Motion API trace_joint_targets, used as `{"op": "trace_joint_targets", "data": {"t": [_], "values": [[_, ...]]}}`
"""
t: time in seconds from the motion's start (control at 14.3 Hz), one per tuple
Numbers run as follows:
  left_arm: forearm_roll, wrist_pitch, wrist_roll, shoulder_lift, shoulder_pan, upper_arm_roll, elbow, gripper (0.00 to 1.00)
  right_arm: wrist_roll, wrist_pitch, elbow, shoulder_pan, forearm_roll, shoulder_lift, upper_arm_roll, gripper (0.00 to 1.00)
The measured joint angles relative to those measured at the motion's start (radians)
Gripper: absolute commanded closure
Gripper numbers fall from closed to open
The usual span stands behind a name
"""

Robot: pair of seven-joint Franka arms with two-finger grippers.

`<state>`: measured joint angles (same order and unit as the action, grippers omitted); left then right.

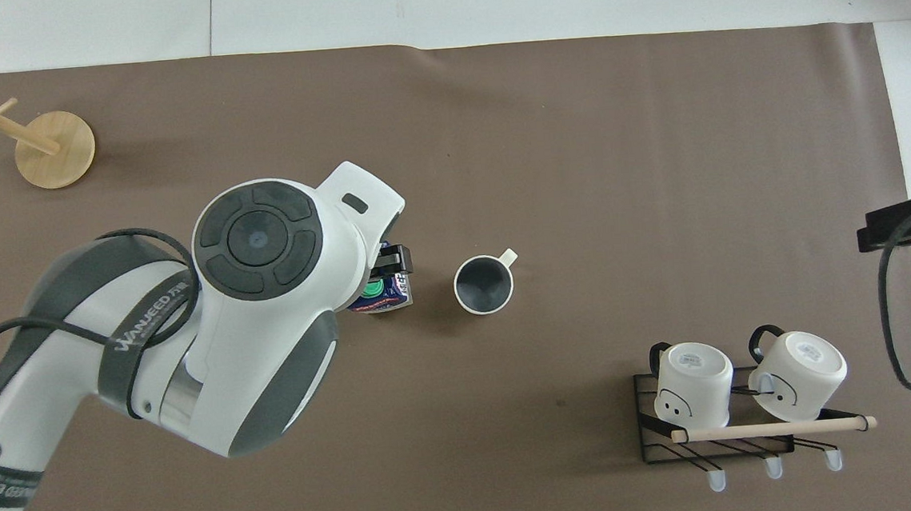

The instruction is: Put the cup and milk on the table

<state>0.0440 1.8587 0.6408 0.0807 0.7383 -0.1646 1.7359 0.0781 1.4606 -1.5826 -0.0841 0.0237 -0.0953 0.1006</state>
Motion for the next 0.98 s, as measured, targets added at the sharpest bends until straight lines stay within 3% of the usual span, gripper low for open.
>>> {"op": "trace_joint_targets", "data": {"t": [0.21,0.77,0.98], "values": [[0.002,-0.069,-0.043,-0.045,-0.025,-0.014,-0.030,0.00,0.000,0.000,0.000,0.000,0.000,0.000,0.000,0.00],[0.001,-0.161,-0.331,-0.054,-0.313,-0.022,-0.128,0.00,0.000,0.000,0.000,0.007,-0.001,0.003,0.001,0.00],[0.001,-0.188,-0.388,-0.056,-0.375,-0.023,-0.146,0.00,0.000,0.003,0.001,0.012,-0.001,0.009,0.001,0.00]]}}
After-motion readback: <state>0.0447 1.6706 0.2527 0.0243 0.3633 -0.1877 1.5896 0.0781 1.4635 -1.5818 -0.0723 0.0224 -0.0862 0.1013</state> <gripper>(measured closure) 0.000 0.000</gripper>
